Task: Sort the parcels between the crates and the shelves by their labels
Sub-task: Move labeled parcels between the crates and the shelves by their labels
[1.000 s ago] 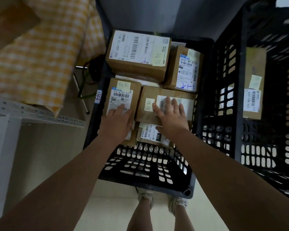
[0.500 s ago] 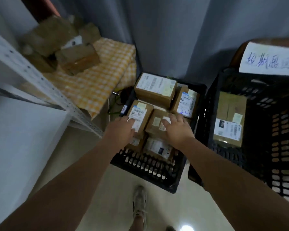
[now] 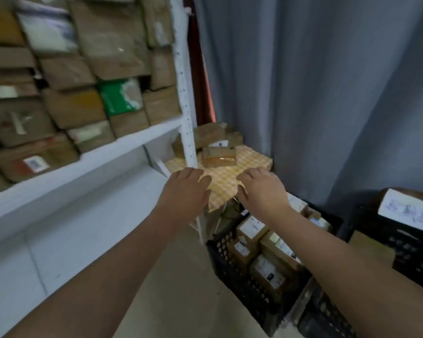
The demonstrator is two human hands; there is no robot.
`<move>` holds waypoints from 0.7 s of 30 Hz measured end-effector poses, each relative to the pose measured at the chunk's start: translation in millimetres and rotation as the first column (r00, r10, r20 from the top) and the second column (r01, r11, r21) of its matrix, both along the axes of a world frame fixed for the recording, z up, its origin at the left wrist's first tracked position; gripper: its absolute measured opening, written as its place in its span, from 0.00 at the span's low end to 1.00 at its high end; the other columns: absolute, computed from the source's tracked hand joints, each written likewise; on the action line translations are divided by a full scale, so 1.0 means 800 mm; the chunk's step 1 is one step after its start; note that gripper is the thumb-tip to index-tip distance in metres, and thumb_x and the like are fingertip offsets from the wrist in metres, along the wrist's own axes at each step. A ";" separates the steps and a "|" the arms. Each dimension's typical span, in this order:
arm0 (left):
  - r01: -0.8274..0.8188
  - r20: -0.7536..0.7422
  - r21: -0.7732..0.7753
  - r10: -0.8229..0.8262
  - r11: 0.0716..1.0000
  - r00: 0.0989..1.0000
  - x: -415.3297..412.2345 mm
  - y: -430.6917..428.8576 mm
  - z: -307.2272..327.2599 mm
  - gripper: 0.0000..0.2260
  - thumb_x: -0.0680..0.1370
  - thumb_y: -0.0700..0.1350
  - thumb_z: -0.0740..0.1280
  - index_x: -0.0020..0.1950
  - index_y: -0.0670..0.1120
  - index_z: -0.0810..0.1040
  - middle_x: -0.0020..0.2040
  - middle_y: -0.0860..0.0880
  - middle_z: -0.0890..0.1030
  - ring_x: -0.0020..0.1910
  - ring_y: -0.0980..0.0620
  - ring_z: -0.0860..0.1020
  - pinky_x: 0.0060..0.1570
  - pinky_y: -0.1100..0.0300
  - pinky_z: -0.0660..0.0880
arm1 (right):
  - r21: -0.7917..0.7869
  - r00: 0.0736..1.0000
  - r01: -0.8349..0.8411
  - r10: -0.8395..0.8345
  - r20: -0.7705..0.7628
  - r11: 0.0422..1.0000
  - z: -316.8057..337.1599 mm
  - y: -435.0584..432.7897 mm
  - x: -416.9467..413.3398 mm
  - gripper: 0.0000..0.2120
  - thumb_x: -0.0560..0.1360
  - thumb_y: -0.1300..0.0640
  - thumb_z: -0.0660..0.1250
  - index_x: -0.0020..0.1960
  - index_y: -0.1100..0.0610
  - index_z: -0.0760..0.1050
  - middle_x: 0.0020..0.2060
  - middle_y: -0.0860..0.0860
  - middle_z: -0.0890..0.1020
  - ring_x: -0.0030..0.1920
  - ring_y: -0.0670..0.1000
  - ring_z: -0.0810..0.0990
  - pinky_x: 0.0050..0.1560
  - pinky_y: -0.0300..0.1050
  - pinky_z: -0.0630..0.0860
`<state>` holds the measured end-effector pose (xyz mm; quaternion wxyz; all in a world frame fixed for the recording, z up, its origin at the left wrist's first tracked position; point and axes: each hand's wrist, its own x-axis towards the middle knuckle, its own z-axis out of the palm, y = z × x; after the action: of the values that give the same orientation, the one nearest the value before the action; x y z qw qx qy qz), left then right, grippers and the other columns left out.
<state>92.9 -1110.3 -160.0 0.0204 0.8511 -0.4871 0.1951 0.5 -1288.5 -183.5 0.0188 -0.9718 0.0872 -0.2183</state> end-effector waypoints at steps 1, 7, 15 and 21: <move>-0.024 0.008 -0.026 0.024 0.999 1.000 -0.001 0.024 0.015 0.14 0.79 0.46 0.62 0.61 0.43 0.78 0.61 0.42 0.78 0.60 0.40 0.75 0.58 0.48 0.70 | -0.008 0.999 -0.040 0.040 0.024 0.999 0.015 0.021 0.007 0.13 0.79 0.52 0.58 0.57 0.54 0.78 0.54 0.51 0.79 0.56 0.54 0.74 0.53 0.48 0.69; -0.231 0.027 -0.125 0.236 0.965 0.971 -0.002 0.170 0.062 0.14 0.79 0.49 0.61 0.60 0.45 0.78 0.59 0.46 0.79 0.59 0.44 0.74 0.57 0.52 0.68 | 0.000 0.948 -0.253 0.248 0.199 0.967 0.077 0.160 0.046 0.08 0.75 0.57 0.64 0.46 0.59 0.81 0.43 0.54 0.82 0.46 0.56 0.77 0.46 0.49 0.73; -0.495 0.111 -0.170 0.515 0.852 0.850 -0.005 0.418 0.106 0.11 0.73 0.45 0.70 0.53 0.43 0.81 0.50 0.43 0.82 0.47 0.40 0.79 0.43 0.51 0.74 | 0.048 0.808 -0.519 0.471 0.354 0.854 0.111 0.405 0.111 0.08 0.71 0.61 0.68 0.48 0.60 0.81 0.42 0.55 0.84 0.43 0.59 0.80 0.41 0.49 0.78; -0.636 0.085 -0.141 0.649 0.759 0.756 0.009 0.575 0.111 0.15 0.78 0.49 0.63 0.62 0.44 0.75 0.59 0.44 0.77 0.56 0.42 0.75 0.51 0.50 0.72 | 0.147 0.737 -0.643 0.556 0.384 0.751 0.112 0.567 0.155 0.14 0.74 0.59 0.66 0.59 0.58 0.78 0.55 0.53 0.81 0.54 0.57 0.78 0.49 0.49 0.74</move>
<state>99.9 -649.9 -71.4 -0.0351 0.9499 -0.1545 0.2694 124.6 -835.3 -93.7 0.2347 -0.8868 -0.2088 -0.3389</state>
